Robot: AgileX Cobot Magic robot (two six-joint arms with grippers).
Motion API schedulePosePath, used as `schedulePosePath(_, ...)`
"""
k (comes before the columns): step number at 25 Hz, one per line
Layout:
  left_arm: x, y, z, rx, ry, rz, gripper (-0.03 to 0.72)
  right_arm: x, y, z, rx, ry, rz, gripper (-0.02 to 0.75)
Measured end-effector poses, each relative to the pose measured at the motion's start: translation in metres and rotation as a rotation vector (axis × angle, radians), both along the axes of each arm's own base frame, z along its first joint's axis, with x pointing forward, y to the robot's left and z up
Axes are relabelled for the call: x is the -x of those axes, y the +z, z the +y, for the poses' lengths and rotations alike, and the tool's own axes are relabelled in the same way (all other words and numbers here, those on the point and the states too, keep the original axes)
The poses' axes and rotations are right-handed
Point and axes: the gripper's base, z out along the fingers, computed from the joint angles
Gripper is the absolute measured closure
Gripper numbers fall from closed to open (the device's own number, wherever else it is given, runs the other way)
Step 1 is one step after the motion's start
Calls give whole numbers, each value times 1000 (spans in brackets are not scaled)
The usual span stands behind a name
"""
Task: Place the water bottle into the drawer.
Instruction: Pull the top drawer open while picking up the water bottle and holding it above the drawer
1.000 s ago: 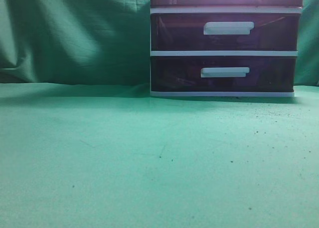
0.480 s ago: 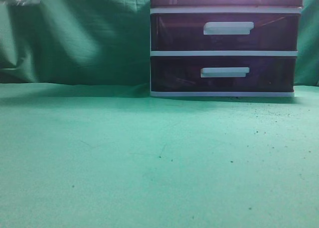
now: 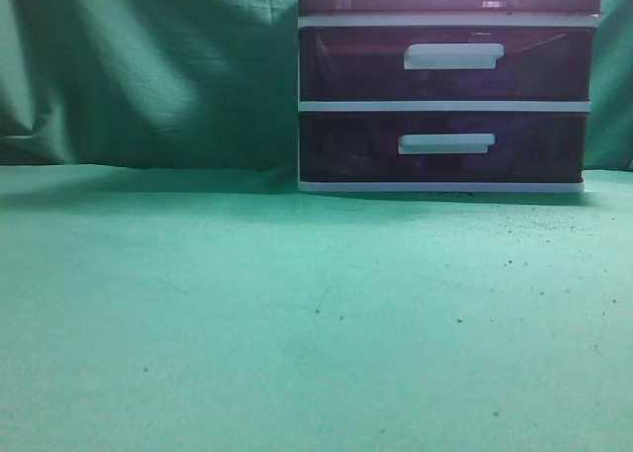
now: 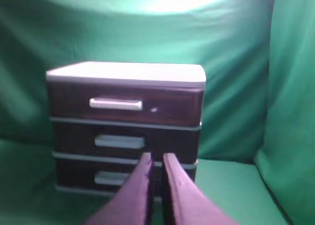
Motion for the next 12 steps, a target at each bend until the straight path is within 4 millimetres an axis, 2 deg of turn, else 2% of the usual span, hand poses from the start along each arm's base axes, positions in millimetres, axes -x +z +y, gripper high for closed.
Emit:
schedulePosePath(2,0,0,0,-1,-1,-1,391,-16,23,2,95,-12,96,688)
schedulePosePath(5,0,0,0,-4,-2,0,391,-50,39,6,251,-14,179,688)
schedulePosePath(9,0,0,0,-4,-2,0,391,-107,40,15,419,4,193,688)
schedulePosePath(12,0,0,0,-4,-2,0,391,-148,42,24,643,21,80,688)
